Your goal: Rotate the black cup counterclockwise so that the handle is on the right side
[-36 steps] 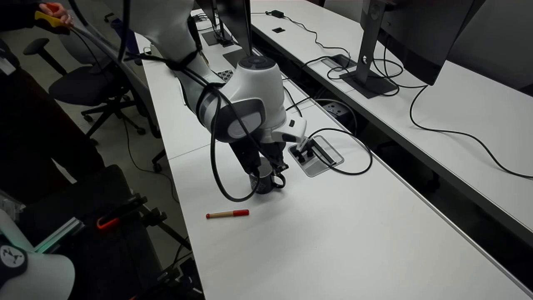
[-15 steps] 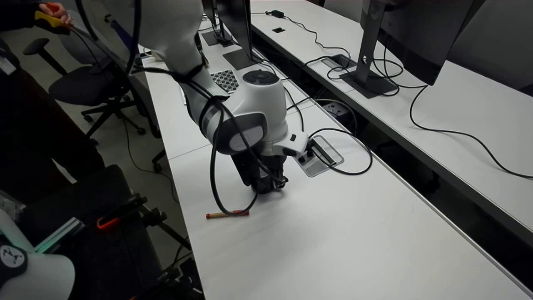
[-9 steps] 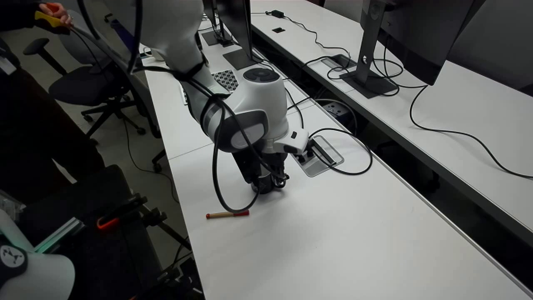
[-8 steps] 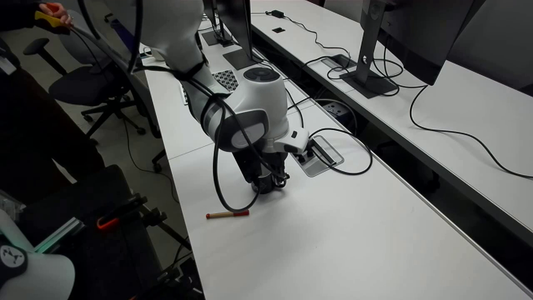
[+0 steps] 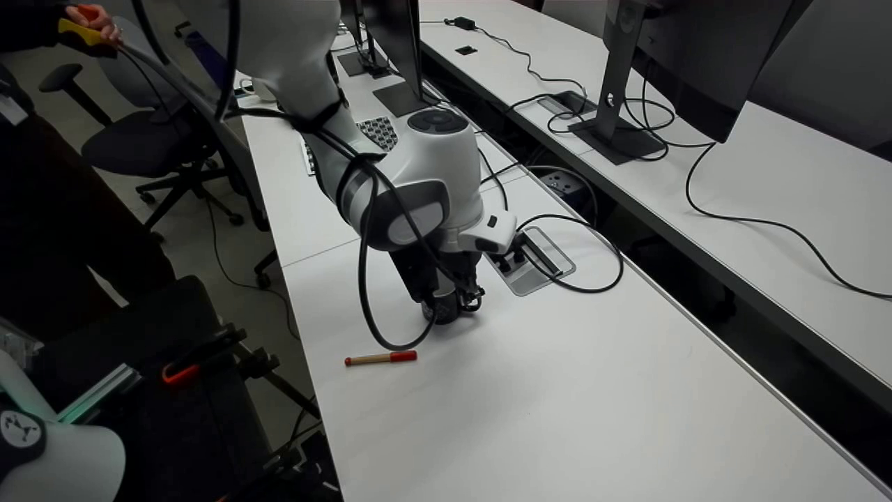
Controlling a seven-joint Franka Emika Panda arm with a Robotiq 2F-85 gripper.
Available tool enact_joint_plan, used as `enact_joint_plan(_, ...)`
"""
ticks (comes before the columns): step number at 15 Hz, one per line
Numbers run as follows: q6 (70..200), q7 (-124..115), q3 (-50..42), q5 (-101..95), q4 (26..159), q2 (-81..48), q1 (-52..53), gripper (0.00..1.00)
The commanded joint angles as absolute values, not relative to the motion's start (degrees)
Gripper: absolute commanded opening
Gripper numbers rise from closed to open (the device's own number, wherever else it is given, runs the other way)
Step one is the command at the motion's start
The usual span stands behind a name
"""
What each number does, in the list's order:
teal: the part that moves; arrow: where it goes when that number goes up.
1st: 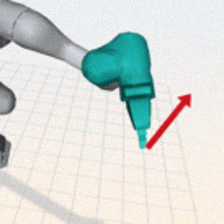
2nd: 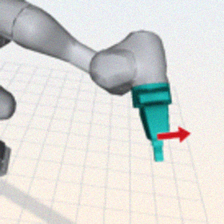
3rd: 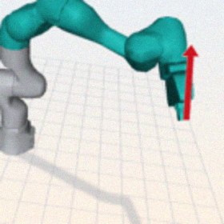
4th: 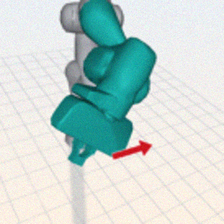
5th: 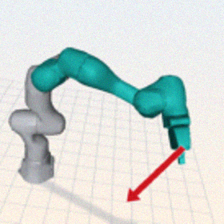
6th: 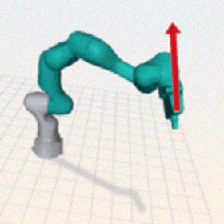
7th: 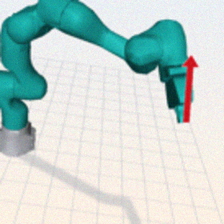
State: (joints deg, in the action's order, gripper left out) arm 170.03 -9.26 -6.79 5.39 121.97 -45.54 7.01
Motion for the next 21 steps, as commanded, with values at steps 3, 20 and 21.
enact_joint_plan(3, 168.45, -10.21, -6.78, 4.38, 119.57, -46.48, 8.56, 0.00)
enact_joint_plan(20, 166.52, -10.11, -6.61, 3.24, 115.73, -47.50, 10.46, 0.00)
enact_joint_plan(21, 166.31, -10.13, -6.60, 3.10, 115.42, -47.55, 10.61, 0.00)
